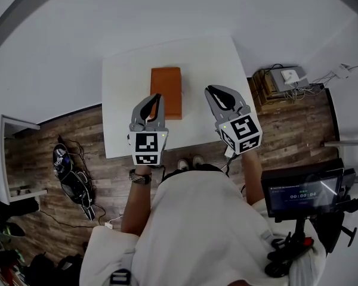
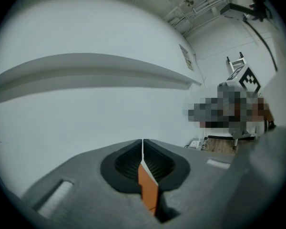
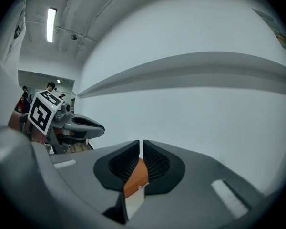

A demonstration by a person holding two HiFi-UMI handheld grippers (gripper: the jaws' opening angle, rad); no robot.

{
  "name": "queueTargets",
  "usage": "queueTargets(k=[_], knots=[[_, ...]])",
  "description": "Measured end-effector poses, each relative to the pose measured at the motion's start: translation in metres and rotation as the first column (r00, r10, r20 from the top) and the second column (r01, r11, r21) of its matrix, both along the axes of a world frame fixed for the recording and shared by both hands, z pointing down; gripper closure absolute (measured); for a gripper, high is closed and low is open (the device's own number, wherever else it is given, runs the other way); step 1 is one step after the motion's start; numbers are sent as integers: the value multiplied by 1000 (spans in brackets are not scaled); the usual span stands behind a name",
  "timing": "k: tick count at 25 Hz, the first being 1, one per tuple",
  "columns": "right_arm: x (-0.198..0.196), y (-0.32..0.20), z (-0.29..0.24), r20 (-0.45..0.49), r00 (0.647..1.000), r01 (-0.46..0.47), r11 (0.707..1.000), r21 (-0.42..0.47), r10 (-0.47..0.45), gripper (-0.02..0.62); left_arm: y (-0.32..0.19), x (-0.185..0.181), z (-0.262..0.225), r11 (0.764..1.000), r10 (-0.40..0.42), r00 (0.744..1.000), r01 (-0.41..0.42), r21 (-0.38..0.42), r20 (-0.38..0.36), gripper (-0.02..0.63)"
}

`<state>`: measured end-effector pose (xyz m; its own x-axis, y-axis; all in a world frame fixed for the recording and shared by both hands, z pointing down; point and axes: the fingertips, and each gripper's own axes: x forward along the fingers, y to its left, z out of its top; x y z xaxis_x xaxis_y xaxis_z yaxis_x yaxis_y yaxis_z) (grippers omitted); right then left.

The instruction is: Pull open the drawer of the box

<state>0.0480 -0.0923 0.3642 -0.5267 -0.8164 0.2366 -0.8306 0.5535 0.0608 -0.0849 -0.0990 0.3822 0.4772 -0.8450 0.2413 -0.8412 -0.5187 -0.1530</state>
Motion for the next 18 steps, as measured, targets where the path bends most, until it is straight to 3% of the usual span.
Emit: queueTargets(k=[5,10,18], knots=[[9,-2,9,-28,1000,-12,1000,-23,12,557,-1,5,9,1000,17,1000,-17,-21,3,579],[-11,-22,33,-59,998,-19,997,-76,14,546,-19,-23,36,996,13,1000,-12,-89,12,563],[-14,-16,65,-83,996,18,989,-149,-30,541,-8,-30,65,988,2,999,5,-153,50,552]])
